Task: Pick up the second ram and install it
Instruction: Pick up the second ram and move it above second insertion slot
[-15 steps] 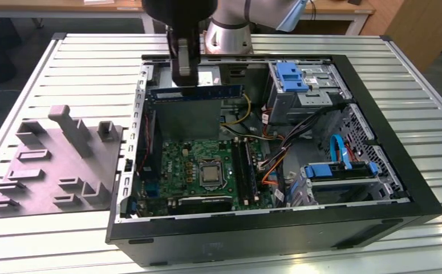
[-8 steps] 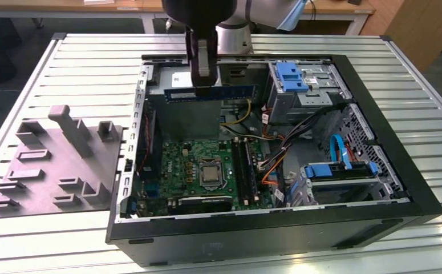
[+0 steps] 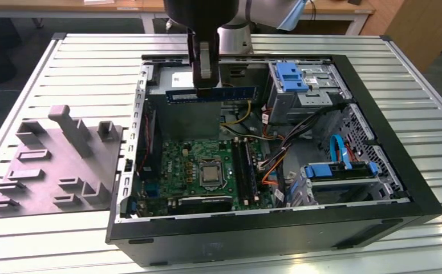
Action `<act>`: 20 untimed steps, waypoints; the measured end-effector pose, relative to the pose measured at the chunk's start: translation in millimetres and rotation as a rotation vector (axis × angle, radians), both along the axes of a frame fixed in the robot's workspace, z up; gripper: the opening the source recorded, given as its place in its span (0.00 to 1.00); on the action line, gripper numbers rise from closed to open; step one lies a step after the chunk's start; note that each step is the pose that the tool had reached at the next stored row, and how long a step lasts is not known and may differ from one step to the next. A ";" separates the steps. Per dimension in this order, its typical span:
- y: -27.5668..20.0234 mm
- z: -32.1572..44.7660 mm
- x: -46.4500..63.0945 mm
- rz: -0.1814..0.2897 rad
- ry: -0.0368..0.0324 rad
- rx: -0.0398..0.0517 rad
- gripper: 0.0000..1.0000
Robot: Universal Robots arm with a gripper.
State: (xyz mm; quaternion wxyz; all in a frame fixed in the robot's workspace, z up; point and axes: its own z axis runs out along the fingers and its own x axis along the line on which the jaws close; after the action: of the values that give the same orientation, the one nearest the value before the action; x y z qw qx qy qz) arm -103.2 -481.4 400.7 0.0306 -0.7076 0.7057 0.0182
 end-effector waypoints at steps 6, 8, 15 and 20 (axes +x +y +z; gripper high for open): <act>0.0 -0.3 0.0 0.000 0.0138 0.0010 0.14; 0.0 -0.3 0.0 0.000 0.0139 0.0011 0.14; 0.0 -8.6 1.1 0.000 0.0192 0.0008 0.14; 0.0 -16.8 3.2 0.000 0.0249 0.0008 0.14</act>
State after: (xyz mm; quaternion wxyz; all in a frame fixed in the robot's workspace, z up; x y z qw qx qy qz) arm -99.9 -481.3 383.9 0.0221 -0.7073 0.7060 0.0273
